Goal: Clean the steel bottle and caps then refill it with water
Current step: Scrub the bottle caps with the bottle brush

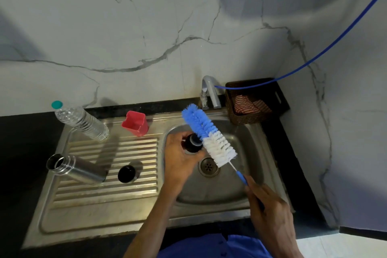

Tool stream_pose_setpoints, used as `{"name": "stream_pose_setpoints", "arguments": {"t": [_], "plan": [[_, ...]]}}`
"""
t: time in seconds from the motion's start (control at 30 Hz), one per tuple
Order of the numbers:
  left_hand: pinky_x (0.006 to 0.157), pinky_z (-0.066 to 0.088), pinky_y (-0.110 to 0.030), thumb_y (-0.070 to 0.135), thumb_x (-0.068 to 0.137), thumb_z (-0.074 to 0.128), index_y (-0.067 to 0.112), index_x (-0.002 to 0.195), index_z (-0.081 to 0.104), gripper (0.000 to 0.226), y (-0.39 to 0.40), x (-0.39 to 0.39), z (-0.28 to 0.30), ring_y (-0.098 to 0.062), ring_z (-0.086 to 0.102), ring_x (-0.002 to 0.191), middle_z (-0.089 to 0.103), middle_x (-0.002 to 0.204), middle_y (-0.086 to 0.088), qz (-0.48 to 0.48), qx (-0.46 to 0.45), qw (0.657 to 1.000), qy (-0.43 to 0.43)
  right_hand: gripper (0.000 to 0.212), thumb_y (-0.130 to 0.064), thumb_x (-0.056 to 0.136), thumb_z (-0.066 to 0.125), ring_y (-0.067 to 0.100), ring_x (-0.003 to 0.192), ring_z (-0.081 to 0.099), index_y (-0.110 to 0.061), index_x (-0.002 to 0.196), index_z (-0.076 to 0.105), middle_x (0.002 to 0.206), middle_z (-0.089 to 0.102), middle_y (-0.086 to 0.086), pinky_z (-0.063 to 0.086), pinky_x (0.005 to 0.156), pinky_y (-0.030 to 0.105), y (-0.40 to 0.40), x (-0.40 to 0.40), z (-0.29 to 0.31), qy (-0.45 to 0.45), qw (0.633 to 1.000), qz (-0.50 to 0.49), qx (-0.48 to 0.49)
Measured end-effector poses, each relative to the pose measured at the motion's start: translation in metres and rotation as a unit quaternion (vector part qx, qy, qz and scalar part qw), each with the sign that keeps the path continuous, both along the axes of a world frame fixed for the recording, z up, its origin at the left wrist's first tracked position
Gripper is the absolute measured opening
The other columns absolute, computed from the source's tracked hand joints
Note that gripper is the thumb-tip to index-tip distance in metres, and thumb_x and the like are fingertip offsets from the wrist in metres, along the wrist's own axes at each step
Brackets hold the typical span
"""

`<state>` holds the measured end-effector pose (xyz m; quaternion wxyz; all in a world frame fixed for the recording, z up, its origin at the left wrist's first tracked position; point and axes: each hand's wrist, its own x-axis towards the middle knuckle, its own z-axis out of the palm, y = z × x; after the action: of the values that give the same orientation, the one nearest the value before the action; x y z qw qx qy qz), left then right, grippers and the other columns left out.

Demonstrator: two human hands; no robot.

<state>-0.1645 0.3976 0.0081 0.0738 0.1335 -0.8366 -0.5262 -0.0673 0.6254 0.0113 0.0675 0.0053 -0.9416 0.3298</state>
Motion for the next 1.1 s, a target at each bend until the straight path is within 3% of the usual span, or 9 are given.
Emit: {"name": "stream_pose_setpoints", "arguments": {"t": [0.1,0.17,0.33,0.47,0.53,0.7,0.83,0.97,1.1], "plan": [[0.092,0.049,-0.013,0.024,0.061,0.097,0.036,0.111,0.067,0.059,0.015,0.017,-0.009,-0.001,0.060,0.102,0.056,0.111,0.015,-0.099,-0.058,0.992,-0.056,0.053,-0.006,0.085,0.077,0.011,0.055,0.060,-0.035,0.128,0.069,0.081,0.065,-0.006,0.047,0.045,0.029,0.000,-0.008,0.000,0.004,1.000,-0.026,0.001],[0.085,0.055,-0.016,0.029,0.061,0.097,0.035,0.107,0.071,0.054,0.022,0.023,-0.016,0.002,0.065,0.092,0.065,0.105,0.016,-0.097,-0.048,0.992,-0.072,0.051,-0.008,0.087,0.075,0.016,0.056,0.061,-0.036,0.130,0.068,0.084,0.065,-0.005,0.049,0.043,0.035,-0.002,-0.010,0.001,0.001,1.000,-0.028,0.012],[0.074,0.059,-0.015,0.041,0.057,0.102,0.026,0.096,0.078,0.048,-0.007,0.003,-0.015,0.007,0.072,0.075,0.078,0.082,0.017,0.045,0.055,0.988,-0.138,0.042,-0.015,0.087,0.071,0.008,0.047,0.047,-0.027,0.128,0.071,0.076,0.056,-0.009,0.030,0.040,0.013,-0.008,0.001,0.004,-0.002,0.999,0.030,0.042],[0.065,0.050,-0.006,0.027,0.061,0.100,0.026,0.100,0.078,0.045,-0.001,0.021,-0.011,0.010,0.068,0.069,0.076,0.080,0.019,-0.045,0.038,0.987,-0.150,0.040,-0.014,0.096,0.064,0.016,0.047,0.053,-0.029,0.133,0.067,0.078,0.057,-0.006,0.042,0.036,0.032,-0.011,-0.007,0.003,0.006,0.998,0.023,0.050],[0.062,0.048,-0.007,0.024,0.063,0.099,0.027,0.093,0.078,0.037,0.007,0.030,-0.015,0.010,0.066,0.063,0.073,0.071,0.024,-0.080,0.042,0.983,-0.159,0.039,-0.023,0.097,0.054,0.016,0.045,0.051,-0.027,0.134,0.066,0.076,0.054,-0.006,0.041,0.036,0.031,-0.016,-0.009,0.003,0.015,0.997,0.045,0.068],[0.070,0.055,-0.013,0.040,0.060,0.100,0.025,0.090,0.081,0.039,-0.024,0.020,-0.009,0.005,0.071,0.072,0.078,0.077,0.016,0.036,0.105,0.983,-0.146,0.044,-0.028,0.095,0.046,0.019,0.041,0.046,-0.024,0.133,0.068,0.074,0.049,-0.005,0.036,0.037,0.028,-0.023,-0.007,0.008,0.027,0.992,0.079,0.097],[0.078,0.059,-0.020,0.028,0.065,0.100,0.023,0.094,0.082,0.035,-0.066,0.037,-0.022,-0.003,0.076,0.080,0.080,0.082,0.012,0.115,0.137,0.975,-0.132,0.042,-0.017,0.094,0.058,0.025,0.043,0.051,-0.026,0.134,0.067,0.075,0.051,-0.003,0.039,0.037,0.031,-0.038,-0.007,0.005,0.015,0.989,0.081,0.127],[0.078,0.053,-0.017,0.028,0.065,0.099,0.027,0.103,0.078,0.043,-0.114,0.072,-0.053,0.006,0.073,0.080,0.080,0.085,0.014,0.195,0.105,0.964,-0.148,0.045,-0.008,0.089,0.072,0.030,0.046,0.055,-0.026,0.129,0.069,0.075,0.054,-0.001,0.041,0.040,0.034,-0.056,-0.014,0.000,-0.010,0.991,0.066,0.119],[0.090,0.058,-0.032,0.028,0.066,0.099,0.025,0.115,0.070,0.057,-0.159,0.116,-0.087,-0.007,0.074,0.093,0.077,0.098,0.010,0.234,0.042,0.956,-0.169,0.036,-0.017,0.094,0.067,0.029,0.054,0.056,-0.030,0.127,0.070,0.074,0.053,-0.003,0.044,0.047,0.037,-0.074,-0.023,-0.003,-0.032,0.999,0.019,0.037]]}}
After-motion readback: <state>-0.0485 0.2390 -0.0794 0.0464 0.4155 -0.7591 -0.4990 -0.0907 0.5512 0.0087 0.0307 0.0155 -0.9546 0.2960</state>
